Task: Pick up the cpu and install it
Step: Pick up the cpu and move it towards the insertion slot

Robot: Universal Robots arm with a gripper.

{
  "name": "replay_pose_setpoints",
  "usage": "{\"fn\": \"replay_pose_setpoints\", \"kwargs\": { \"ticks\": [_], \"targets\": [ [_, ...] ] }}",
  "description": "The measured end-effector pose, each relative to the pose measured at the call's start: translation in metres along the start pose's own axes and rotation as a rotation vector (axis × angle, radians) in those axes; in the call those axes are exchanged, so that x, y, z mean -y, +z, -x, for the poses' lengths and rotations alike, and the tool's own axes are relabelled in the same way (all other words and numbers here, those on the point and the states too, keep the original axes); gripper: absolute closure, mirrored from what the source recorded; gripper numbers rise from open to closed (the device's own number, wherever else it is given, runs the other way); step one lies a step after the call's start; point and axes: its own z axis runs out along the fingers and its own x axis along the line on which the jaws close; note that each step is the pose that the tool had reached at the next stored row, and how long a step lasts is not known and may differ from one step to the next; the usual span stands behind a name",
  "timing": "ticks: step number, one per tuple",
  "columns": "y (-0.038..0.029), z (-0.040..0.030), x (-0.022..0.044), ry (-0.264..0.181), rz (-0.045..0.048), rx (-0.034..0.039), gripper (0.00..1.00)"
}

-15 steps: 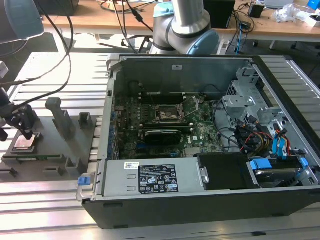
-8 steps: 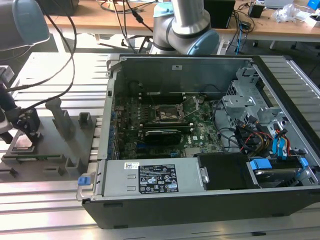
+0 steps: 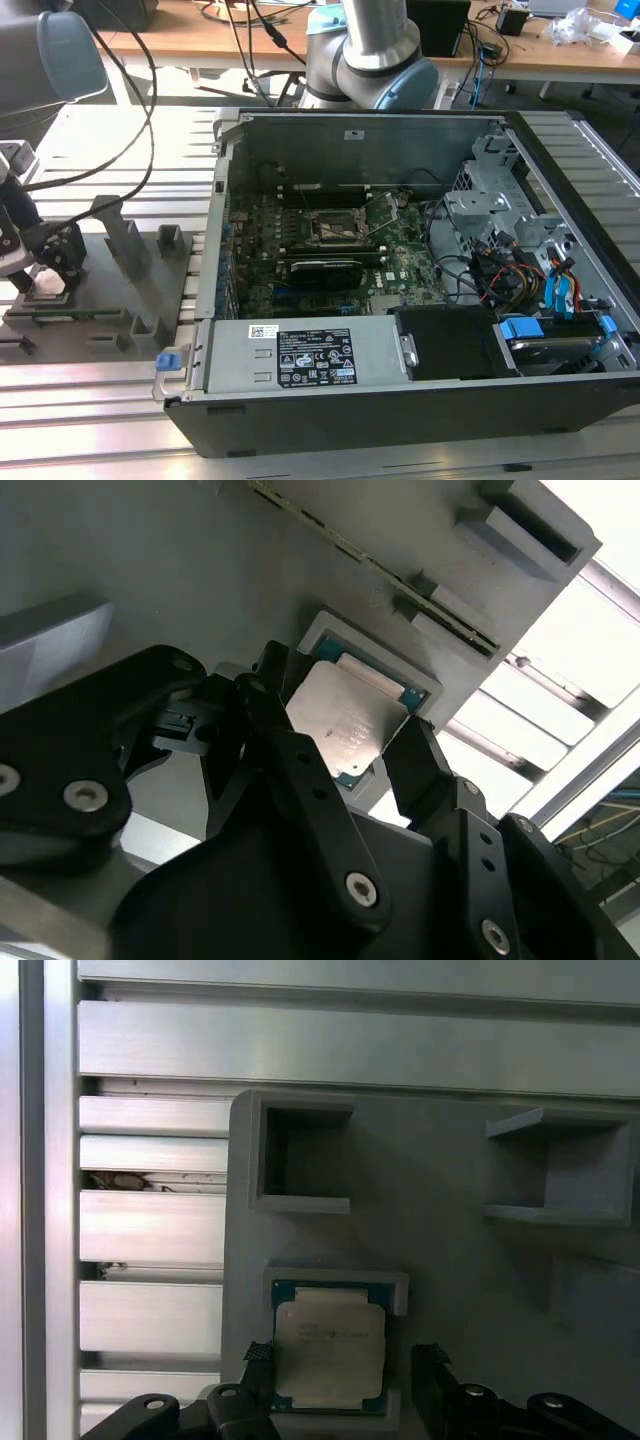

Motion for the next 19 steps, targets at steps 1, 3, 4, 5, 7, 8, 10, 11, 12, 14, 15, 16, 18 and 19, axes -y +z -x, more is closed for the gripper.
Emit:
{"fn": "replay_pose_setpoints", "kwargs": {
  "ticks": [1,3,4,5,7,8,10,11,12,14,15,16,18,19],
  "targets": [
    [0.0006,-0.0002,-0.0009,0.000,0.0000,0.0000,0.34],
    [0.0023,-0.0008,-0.0034,0.000,0.0000,0.0002,0.34],
    [0.0028,-0.0011,-0.0038,0.000,0.0001,0.0002,0.34],
    [0.0031,-0.0014,-0.0041,0.000,-0.0001,0.0000,0.34],
    [0.0041,-0.0026,-0.0049,0.000,0.0001,0.0003,0.34],
    [0.0043,-0.0032,-0.0053,0.000,0.0002,0.0002,0.34],
    [0.0044,-0.0037,-0.0058,0.000,0.0004,0.0001,0.34],
    [0.0046,-0.0039,-0.0063,0.000,0.0010,0.0001,0.34],
    [0.0050,-0.0039,-0.0065,0.000,0.0015,0.0000,0.34],
    [0.0064,-0.0041,-0.0068,0.000,0.0029,0.0001,0.34],
    [0.0065,-0.0041,-0.0068,0.000,0.0034,0.0001,0.34],
    [0.0065,-0.0041,-0.0068,0.000,0.0036,0.0001,0.34],
    [0.0066,-0.0041,-0.0068,0.000,0.0038,0.0003,0.34],
    [0.0066,-0.0040,-0.0068,0.000,0.0039,0.0003,0.34]
  ]
}}
